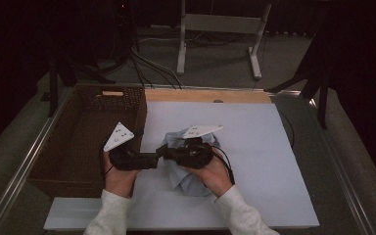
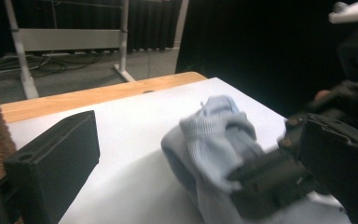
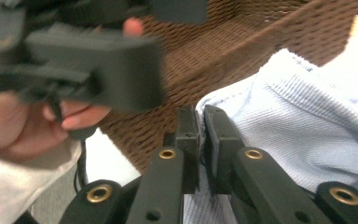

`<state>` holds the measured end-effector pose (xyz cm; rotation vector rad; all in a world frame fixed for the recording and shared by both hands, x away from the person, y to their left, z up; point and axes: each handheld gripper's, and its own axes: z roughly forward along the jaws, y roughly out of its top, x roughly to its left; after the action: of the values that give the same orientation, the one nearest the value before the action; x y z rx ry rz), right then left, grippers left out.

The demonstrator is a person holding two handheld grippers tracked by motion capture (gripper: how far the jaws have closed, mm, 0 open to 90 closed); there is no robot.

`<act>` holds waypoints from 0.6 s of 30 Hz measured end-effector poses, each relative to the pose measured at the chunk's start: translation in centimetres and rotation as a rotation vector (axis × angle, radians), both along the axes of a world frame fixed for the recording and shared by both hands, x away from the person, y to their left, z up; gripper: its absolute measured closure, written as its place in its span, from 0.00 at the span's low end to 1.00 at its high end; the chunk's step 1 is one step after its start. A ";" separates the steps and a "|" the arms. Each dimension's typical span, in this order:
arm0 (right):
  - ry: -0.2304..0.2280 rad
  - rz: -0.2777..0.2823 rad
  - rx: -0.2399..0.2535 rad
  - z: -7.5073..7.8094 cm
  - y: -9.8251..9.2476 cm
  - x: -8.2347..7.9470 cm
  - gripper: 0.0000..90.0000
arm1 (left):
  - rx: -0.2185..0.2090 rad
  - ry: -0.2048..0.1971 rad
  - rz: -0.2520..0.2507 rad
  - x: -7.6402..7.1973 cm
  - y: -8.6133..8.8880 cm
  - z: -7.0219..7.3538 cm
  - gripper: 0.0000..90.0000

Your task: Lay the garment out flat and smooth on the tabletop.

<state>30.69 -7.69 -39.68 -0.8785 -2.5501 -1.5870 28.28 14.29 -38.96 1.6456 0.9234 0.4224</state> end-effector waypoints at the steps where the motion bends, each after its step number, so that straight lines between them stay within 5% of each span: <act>1: -0.007 0.013 -0.006 -0.1 0.4 -0.2 0.94 | -0.001 0.000 0.002 0.0 0.1 0.0 0.00; 18: 0.028 -0.022 -0.069 -3.2 1.2 0.7 0.90 | 0.003 0.005 0.013 0.1 0.3 -0.1 0.00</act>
<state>31.36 -6.48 -42.84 -0.9306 -2.5992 -1.4897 28.37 14.62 -39.04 1.6450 0.9379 0.4290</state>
